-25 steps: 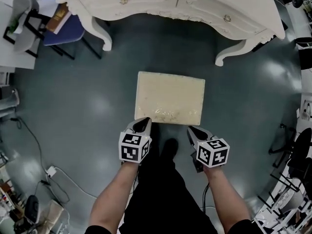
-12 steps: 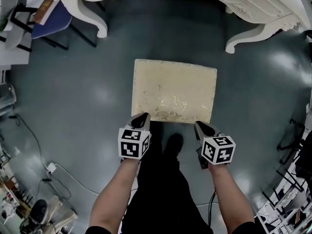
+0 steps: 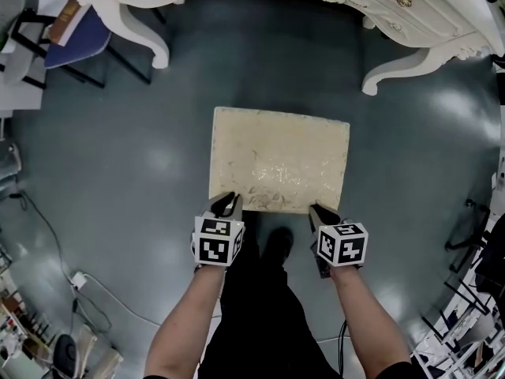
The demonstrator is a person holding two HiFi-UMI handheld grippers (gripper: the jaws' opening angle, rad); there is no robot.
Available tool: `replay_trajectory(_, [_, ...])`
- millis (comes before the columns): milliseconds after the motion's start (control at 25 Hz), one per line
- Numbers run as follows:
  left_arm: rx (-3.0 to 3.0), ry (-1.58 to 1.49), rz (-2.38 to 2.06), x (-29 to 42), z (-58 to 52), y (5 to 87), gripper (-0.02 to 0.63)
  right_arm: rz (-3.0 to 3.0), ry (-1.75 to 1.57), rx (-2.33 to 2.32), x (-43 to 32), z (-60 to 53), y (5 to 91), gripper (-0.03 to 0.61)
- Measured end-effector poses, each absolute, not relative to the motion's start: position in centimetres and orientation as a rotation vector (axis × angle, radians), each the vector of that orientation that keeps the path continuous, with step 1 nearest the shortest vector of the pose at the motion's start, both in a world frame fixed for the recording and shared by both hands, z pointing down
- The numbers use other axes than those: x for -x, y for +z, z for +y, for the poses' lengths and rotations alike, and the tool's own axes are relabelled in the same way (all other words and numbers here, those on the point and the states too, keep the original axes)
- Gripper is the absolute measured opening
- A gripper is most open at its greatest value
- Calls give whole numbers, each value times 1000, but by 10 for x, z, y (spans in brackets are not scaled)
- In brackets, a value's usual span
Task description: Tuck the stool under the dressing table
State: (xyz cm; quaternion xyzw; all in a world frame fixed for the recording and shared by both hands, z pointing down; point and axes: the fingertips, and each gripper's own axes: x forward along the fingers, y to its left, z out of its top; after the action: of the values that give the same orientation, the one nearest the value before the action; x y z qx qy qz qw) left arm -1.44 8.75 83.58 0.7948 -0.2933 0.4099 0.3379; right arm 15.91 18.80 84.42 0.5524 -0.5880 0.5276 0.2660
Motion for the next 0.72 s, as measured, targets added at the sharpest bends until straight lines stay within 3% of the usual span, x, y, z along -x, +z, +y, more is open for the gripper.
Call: replay_trajectory(720, [-2132,976,-871,-1,-10,830,63,-1580,1399,-1571,-168,99,844,28])
